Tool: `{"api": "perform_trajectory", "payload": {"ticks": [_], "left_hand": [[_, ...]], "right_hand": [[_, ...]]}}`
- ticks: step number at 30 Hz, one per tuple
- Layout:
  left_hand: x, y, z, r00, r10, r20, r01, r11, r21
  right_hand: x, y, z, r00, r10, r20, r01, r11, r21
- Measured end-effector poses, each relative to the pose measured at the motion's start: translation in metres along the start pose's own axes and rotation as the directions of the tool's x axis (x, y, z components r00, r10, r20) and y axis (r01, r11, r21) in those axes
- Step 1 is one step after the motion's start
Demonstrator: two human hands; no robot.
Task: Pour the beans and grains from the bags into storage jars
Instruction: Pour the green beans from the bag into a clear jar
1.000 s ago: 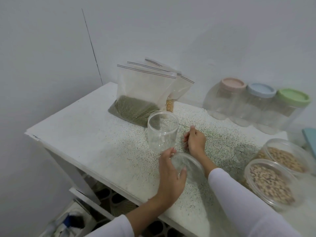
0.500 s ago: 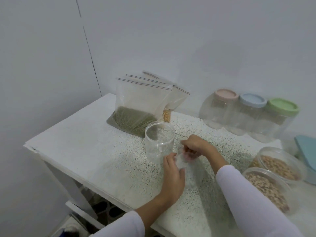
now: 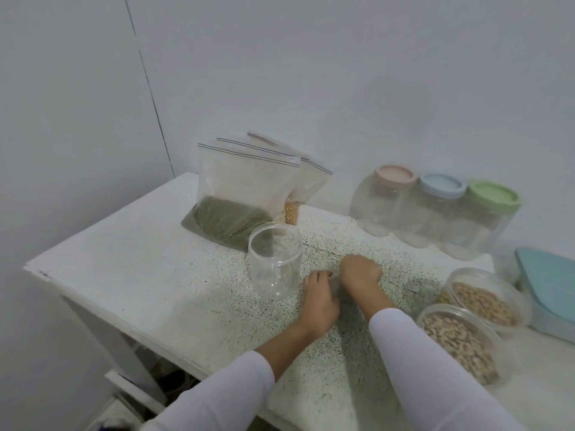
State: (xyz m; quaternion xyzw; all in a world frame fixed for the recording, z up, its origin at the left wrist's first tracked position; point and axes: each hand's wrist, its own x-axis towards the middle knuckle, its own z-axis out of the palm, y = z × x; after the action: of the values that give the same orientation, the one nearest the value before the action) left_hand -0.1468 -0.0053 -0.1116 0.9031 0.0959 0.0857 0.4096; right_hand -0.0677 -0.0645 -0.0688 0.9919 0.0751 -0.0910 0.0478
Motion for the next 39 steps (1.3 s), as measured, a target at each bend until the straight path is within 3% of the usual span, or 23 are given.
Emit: {"api": "perform_trajectory", "payload": {"ticks": [3,7,11,16,21,25,30,33,36,39], "left_hand": [[0.001,0.016,-0.015,0.998,0.058,-0.035,-0.061,0.994,-0.091],[0.009,0.046,-0.064,0.983,0.092,-0.162,-0.136,0.948,-0.287],[0.042,0.049,-0.141,0.942,0.031,-0.333,-0.163,0.912,-0.377],[0.083,0.018,-0.214,0.927,-0.135,-0.350,-0.030,0.904,-0.426],[0.104,-0.022,-0.264,0.921,-0.185,-0.342,0.040,0.920,-0.391],[0.121,-0.049,-0.295,0.953,-0.173,-0.247,0.077,0.932,-0.354],[0.141,-0.074,-0.315,0.975,-0.150,-0.163,0.086,0.933,-0.348],[0.148,-0.083,-0.313,0.984,-0.148,-0.102,0.099,0.920,-0.380],[0.157,-0.083,-0.312,0.983,-0.175,-0.059,0.129,0.877,-0.463],[0.163,-0.076,-0.311,0.966,-0.243,-0.084,0.157,0.816,-0.556]], "right_hand": [[0.002,-0.001,-0.001,0.998,0.049,-0.029,-0.050,0.998,-0.032],[0.013,-0.006,-0.028,0.988,0.079,-0.135,-0.070,0.995,0.069],[0.018,-0.038,-0.095,0.917,-0.035,-0.397,0.130,0.968,0.213],[0.033,-0.103,-0.151,0.791,-0.272,-0.548,0.424,0.889,0.172],[0.081,-0.159,-0.177,0.711,-0.552,-0.436,0.663,0.733,0.153],[0.116,-0.192,-0.182,0.764,-0.539,-0.354,0.595,0.801,0.064],[0.134,-0.214,-0.181,0.840,-0.474,-0.264,0.514,0.851,0.110],[0.134,-0.223,-0.188,0.859,-0.462,-0.222,0.510,0.815,0.274],[0.111,-0.231,-0.198,0.839,-0.506,-0.199,0.522,0.649,0.553],[0.088,-0.242,-0.194,0.846,-0.478,-0.238,0.493,0.528,0.692]]}}
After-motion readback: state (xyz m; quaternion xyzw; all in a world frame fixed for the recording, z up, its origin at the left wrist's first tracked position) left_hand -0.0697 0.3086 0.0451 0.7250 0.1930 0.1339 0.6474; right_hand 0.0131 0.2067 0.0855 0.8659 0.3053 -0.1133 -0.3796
